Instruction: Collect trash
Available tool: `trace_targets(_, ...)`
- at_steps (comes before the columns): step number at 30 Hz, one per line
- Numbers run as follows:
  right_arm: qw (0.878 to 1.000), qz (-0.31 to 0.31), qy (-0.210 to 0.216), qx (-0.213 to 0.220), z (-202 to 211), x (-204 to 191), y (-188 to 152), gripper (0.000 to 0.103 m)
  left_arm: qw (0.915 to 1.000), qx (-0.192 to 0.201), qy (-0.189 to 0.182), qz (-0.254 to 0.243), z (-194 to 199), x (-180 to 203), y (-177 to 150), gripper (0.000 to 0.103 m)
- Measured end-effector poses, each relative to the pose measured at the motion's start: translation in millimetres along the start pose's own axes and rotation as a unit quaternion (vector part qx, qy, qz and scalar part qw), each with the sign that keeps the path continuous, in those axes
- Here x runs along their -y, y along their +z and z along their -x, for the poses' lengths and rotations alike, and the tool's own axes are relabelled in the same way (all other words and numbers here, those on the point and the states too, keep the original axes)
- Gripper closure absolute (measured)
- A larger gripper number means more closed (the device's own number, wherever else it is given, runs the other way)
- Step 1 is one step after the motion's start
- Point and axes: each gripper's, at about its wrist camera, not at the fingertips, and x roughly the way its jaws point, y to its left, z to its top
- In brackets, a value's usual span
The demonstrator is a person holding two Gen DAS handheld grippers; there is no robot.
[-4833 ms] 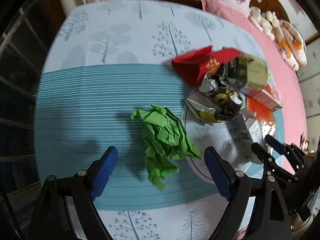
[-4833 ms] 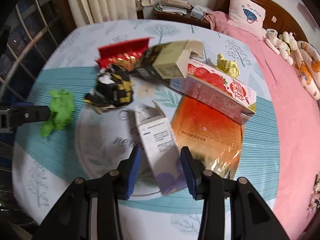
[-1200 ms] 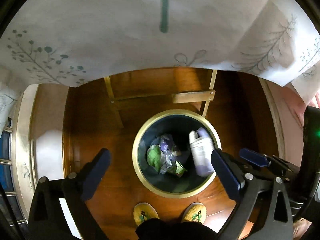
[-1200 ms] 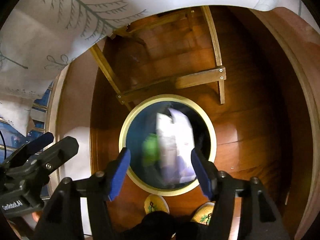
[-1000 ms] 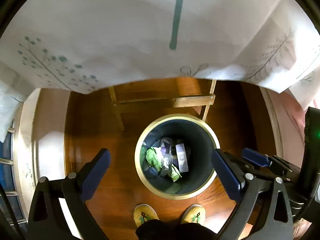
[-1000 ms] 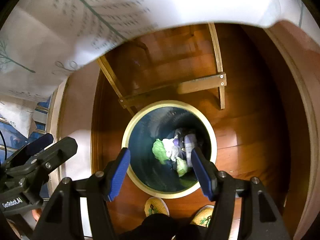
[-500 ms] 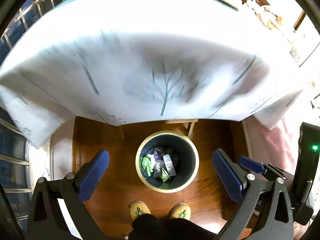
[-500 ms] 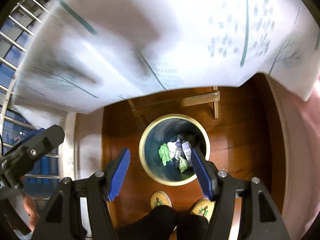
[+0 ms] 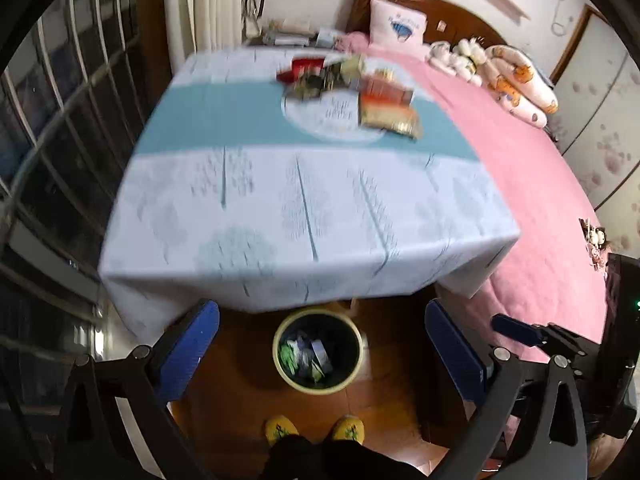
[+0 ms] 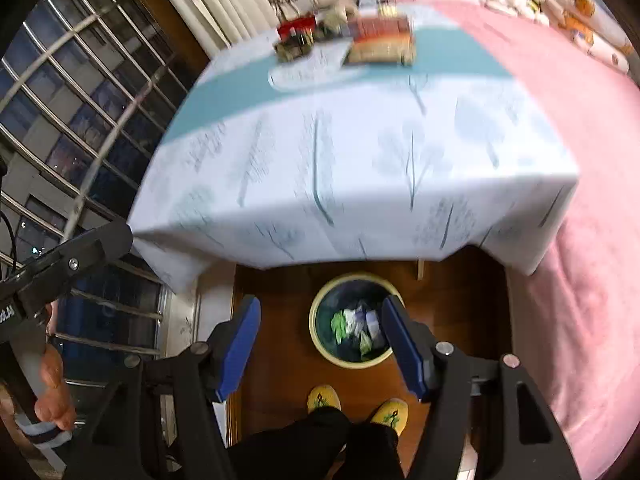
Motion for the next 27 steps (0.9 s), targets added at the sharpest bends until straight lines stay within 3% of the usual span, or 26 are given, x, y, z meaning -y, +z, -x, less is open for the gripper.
trace_targets(8,0.995,-0.005,-0.031,0.096,57,-22,44,0.040,0.9991,0.041,-0.005,-0.008,41,-9,58,0.004)
trace_targets(11,0.992,-0.003,-0.031,0.121,69,-31,60,0.040,0.9990,0.042,-0.013,-0.012,41,-14,76,0.015)
trace_targets(13,0.990,-0.002,-0.031,0.136,75,-37,71,0.040,0.9989,0.041,-0.015,-0.015,39,-15,89,0.016)
trace_targets(20,0.988,-0.001,-0.016,0.151,70,-38,113,0.040,0.9987,0.048,-0.009,-0.019,27,-11,130,0.016)
trace_targets(25,0.990,0.012,0.002,0.139,50,-24,152,0.040,0.9991,0.041,0.002,-0.010,-1,-6,166,0.018)
trace_targets(27,0.991,0.021,0.014,0.134,39,-16,171,0.049,0.9993,0.037,0.006,-0.003,-14,-3,180,0.018)
